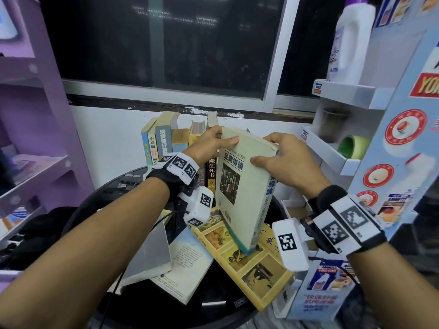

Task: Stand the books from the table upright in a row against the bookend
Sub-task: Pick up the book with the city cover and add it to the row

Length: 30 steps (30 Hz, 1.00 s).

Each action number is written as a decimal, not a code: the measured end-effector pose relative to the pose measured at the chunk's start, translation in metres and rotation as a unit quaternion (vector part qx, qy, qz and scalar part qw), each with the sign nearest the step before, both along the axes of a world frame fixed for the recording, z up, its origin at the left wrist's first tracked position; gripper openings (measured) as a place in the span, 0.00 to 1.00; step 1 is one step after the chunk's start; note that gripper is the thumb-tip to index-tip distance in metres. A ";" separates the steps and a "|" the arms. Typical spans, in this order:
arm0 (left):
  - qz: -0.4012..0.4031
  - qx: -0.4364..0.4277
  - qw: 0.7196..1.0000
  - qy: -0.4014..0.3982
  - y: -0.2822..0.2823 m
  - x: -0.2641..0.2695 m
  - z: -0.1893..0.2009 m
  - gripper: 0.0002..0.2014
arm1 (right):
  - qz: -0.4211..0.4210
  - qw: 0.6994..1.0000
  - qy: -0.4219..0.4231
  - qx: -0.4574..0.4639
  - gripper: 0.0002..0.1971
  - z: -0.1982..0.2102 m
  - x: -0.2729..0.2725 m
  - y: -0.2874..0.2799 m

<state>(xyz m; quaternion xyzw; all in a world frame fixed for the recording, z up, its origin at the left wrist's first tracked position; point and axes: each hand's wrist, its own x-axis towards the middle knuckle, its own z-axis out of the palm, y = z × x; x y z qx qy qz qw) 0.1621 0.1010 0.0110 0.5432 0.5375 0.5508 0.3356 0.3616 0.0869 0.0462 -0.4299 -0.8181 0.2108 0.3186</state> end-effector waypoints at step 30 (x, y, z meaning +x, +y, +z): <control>0.124 -0.010 0.931 0.343 0.051 -0.079 0.007 0.28 | -0.063 0.996 0.041 0.054 0.22 -0.006 -0.081 0.086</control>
